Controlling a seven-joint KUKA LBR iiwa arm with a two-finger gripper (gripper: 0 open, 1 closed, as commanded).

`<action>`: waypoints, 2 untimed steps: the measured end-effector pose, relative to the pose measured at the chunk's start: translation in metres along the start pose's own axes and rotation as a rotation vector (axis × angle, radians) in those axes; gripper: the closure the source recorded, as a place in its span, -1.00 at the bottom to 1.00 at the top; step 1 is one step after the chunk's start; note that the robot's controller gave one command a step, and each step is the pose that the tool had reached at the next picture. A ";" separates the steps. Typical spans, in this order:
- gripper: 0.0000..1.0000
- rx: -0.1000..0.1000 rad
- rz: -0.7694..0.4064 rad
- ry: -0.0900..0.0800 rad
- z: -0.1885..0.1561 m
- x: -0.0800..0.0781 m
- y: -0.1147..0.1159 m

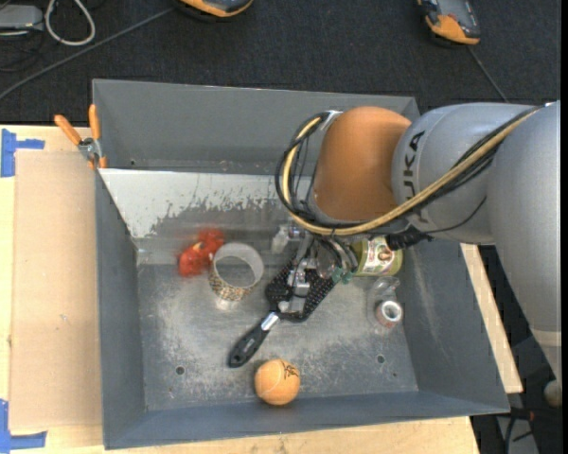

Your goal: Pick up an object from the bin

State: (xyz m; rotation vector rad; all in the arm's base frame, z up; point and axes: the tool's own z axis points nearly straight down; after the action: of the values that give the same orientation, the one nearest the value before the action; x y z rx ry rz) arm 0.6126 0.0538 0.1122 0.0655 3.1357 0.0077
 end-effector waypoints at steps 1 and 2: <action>-1.00 0.003 0.075 0.003 0.006 0.021 -0.028; -1.00 0.002 0.025 0.006 0.031 0.000 -0.031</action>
Offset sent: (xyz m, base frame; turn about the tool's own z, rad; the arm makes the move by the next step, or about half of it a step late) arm 0.0064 -0.0336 -0.0422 0.0079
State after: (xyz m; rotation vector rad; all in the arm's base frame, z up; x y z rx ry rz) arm 0.6113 0.0235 0.0811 0.1056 3.1403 0.0044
